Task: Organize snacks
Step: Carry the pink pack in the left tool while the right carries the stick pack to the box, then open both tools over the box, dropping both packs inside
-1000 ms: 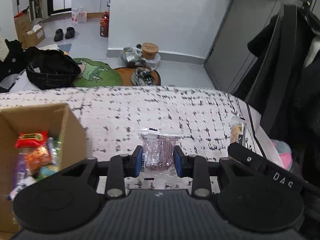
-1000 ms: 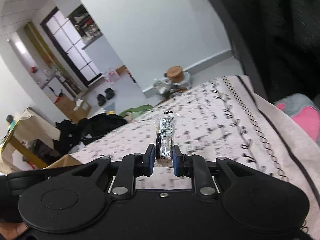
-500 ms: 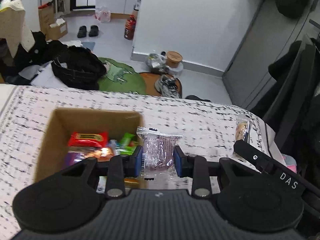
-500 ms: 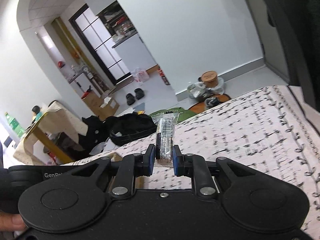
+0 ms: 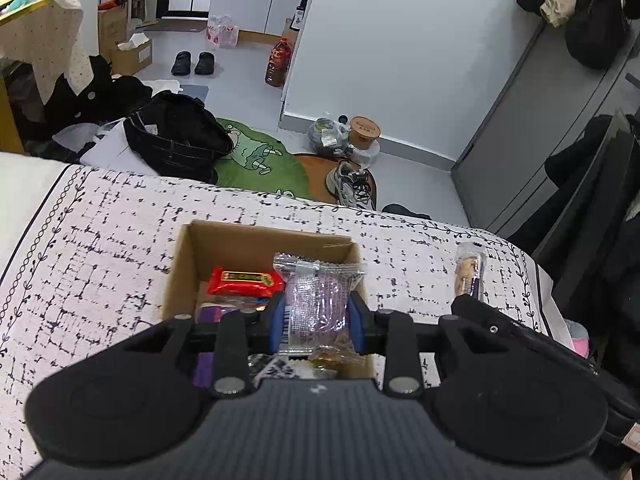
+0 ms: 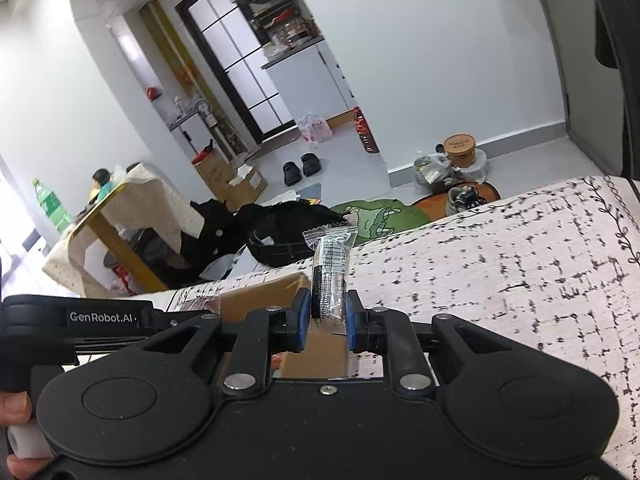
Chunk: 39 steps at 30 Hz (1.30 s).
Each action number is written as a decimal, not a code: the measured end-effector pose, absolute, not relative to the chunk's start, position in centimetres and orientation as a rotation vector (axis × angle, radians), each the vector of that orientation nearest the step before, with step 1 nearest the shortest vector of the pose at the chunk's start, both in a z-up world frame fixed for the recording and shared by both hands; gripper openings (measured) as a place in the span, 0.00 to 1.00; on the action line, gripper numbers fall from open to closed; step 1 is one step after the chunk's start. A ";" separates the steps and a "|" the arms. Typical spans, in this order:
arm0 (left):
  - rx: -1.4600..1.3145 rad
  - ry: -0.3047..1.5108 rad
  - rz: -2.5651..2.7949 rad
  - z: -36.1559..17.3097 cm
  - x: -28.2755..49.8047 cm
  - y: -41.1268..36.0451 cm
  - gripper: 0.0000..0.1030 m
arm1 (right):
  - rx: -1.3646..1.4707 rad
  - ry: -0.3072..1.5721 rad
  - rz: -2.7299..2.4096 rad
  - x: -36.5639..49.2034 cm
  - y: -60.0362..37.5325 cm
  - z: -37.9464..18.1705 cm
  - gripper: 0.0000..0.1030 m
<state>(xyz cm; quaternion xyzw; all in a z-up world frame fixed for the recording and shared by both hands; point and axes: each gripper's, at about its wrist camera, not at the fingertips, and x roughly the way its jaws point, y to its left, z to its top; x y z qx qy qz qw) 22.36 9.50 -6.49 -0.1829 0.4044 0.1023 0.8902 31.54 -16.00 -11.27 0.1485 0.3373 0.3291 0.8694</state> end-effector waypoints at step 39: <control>-0.377 0.895 0.272 -6.9 20.9 11.2 0.64 | 0.297 0.745 0.753 30.1 -14.9 -10.4 0.49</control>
